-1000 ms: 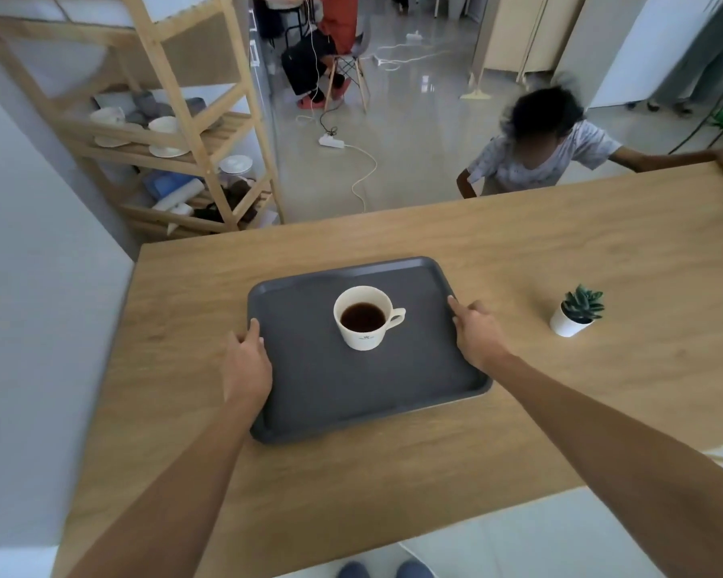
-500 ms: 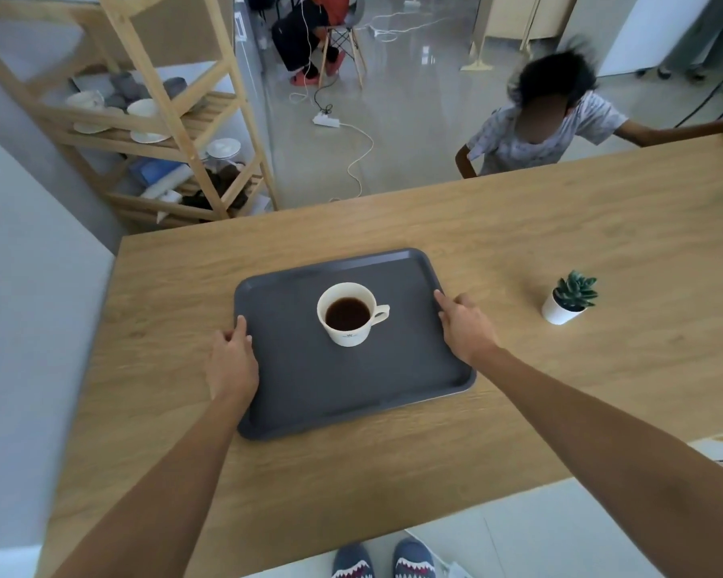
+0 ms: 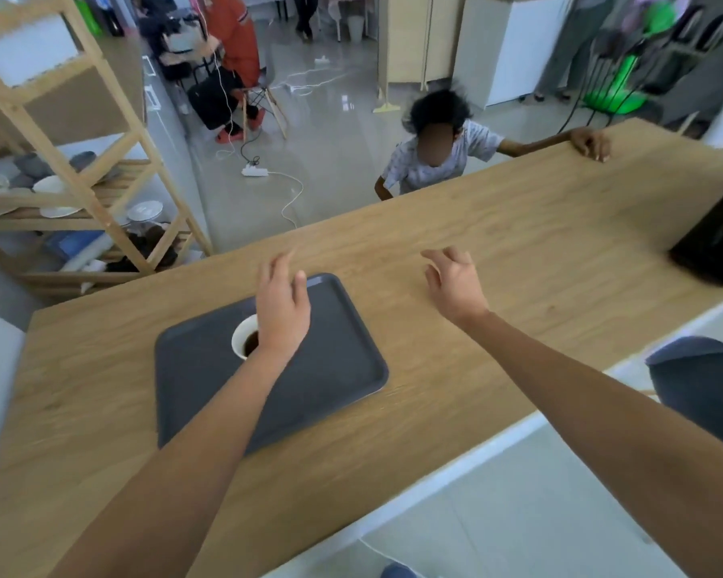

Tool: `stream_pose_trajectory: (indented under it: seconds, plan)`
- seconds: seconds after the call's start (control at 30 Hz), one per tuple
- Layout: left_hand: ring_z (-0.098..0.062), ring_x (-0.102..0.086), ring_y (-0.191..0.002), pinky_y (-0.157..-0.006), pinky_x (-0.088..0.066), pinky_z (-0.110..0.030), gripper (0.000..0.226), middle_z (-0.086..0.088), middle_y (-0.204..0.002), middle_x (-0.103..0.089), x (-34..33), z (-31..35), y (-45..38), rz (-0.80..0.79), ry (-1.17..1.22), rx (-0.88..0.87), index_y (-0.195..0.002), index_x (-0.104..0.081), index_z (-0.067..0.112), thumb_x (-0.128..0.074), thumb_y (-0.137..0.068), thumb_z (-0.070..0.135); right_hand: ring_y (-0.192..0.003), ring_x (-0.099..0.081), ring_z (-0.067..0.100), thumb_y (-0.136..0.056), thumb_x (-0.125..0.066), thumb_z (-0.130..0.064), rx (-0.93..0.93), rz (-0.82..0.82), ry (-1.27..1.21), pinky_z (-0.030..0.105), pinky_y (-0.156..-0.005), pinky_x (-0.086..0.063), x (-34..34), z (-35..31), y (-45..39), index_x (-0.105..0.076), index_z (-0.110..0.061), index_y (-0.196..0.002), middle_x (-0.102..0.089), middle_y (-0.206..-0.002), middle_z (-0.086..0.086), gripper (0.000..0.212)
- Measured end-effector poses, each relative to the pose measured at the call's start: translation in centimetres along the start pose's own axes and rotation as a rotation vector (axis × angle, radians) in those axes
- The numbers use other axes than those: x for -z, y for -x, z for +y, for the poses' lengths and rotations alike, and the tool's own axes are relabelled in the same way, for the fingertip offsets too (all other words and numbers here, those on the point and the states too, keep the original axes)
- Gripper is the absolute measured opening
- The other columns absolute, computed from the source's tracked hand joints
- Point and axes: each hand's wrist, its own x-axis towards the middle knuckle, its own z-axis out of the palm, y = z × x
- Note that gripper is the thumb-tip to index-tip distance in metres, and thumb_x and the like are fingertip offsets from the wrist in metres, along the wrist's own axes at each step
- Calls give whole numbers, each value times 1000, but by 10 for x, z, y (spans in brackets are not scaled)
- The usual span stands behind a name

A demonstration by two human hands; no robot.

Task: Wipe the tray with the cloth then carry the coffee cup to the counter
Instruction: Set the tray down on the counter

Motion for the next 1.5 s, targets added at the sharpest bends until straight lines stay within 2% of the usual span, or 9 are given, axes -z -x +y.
stream_pose_trajectory:
  seconds: [0.13, 0.3, 0.4, 0.53, 0.73, 0.93, 1.13, 1.4, 1.5]
  plan:
    - [-21, -55, -123, -98, -40, -21, 37, -8, -135, -56, -80, 50, 11, -345, 221, 153, -135, -52, 10, -43, -100, 18, -107, -55, 39, -97, -43, -15, -343, 150, -136, 34, -90, -39, 22, 55, 11, -62, -8, -121, -60, -115, 21, 32]
    - [-21, -41, -137, -111, -38, -41, 46, -1, -154, -36, -164, 84, 29, -714, 494, 650, -147, -36, 19, -36, -102, 32, -116, -57, 31, -99, -39, -28, -621, -90, -337, 32, -97, -45, 16, 105, 29, -59, -19, -129, -65, -121, 11, 37]
    - [-20, -35, -141, -108, -36, -43, 53, 3, -158, -27, -190, 92, 36, -781, 691, 820, -150, -25, 24, -34, -101, 42, -128, -51, 29, -101, -39, -30, -665, -221, -627, 45, -108, -42, 6, 112, 35, -52, -18, -136, -57, -133, 10, 40]
    - [-18, -39, -138, -108, -33, -45, 45, 4, -152, -39, -201, 97, 41, -784, 765, 829, -143, -38, 25, -30, -102, 42, -129, -47, 23, -104, -33, -28, -722, -285, -877, 35, -101, -41, 0, 106, 34, -45, -15, -141, -55, -130, 0, 41]
    - [-18, -44, -134, -102, -37, -39, 46, -1, -148, -45, -160, 96, 11, -703, 776, 782, -142, -43, 19, -30, -102, 39, -131, -48, 25, -105, -29, -25, -649, -310, -957, 34, -102, -41, 5, 72, 4, -44, -10, -140, -51, -142, 10, 41]
    - [-13, -51, -124, -101, -35, -37, 43, 0, -141, -52, -63, 60, -44, -510, 770, 736, -136, -49, 19, -32, -101, 37, -132, -46, 30, -105, -28, -23, -471, -430, -1004, 36, -103, -40, -20, -35, -51, -41, -5, -141, -48, -144, 16, 42]
    - [-18, -47, -132, -106, -33, -40, 49, -3, -144, -50, 65, -28, -67, -242, 754, 767, -139, -47, 15, -27, -102, 41, -134, -45, 31, -105, -28, -25, -283, -670, -1021, 38, -107, -40, -94, -179, -80, -40, -5, -142, -46, -145, 17, 43]
    - [-24, -40, -137, -108, -30, -37, 52, -6, -149, -44, 210, -177, -57, 30, 763, 892, -142, -42, 16, -19, -103, 41, -128, -51, 31, -105, -32, -20, -244, -966, -1012, 37, -100, -44, -231, -371, -63, -46, -4, -137, -54, -136, 14, 39]
    - [-25, -47, -130, -97, -37, -34, 49, -6, -143, -49, 242, -229, -56, 125, 792, 959, -141, -44, 16, -21, -103, 38, -129, -50, 30, -104, -33, -21, -240, -1060, -980, 38, -103, -43, -277, -417, -55, -45, -5, -138, -49, -143, 13, 39]
